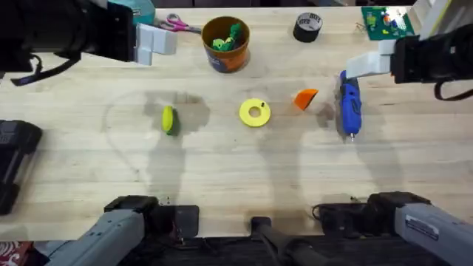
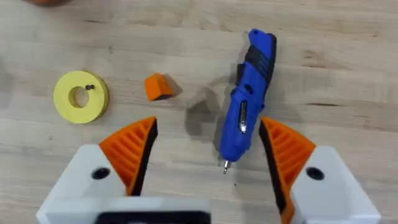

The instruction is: Pick up the gripper from the table and insert it into the empty holder that is missing its gripper. Then pick up a screw, insert it into the mounting hole, and use the screwdriver to tighten it. Finally, clean up the table by picking up the vegetable and placing it into the bucket.

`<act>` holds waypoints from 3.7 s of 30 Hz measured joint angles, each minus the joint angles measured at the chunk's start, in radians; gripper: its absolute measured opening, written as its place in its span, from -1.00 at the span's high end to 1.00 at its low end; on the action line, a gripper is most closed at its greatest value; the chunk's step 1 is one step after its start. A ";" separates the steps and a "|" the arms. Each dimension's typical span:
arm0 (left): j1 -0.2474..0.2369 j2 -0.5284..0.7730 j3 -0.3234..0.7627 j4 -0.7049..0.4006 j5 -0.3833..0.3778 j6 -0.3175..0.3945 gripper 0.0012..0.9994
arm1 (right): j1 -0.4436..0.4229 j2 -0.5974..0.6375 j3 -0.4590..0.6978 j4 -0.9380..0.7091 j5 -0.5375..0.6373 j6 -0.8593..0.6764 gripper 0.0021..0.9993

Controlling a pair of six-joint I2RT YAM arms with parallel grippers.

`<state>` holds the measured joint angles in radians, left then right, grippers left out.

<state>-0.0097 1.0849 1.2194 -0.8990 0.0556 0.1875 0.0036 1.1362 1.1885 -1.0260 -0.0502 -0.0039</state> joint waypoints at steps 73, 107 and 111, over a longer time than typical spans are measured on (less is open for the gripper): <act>0.001 -1.076 -1.209 0.787 1.033 -0.094 -0.97 | 0.000 0.000 0.000 0.000 0.000 0.000 -0.99; 0.001 -1.076 -1.209 0.787 1.033 -0.094 -0.97 | 0.000 0.000 0.000 0.000 0.000 0.000 -0.99; 0.001 -1.076 -1.209 0.787 1.033 -0.094 -0.97 | 0.000 0.000 0.000 0.000 0.000 0.000 -0.99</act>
<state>-0.0086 0.0090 0.0105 -0.1123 1.0885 0.0932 0.0036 1.1362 1.1885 -1.0260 -0.0501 -0.0036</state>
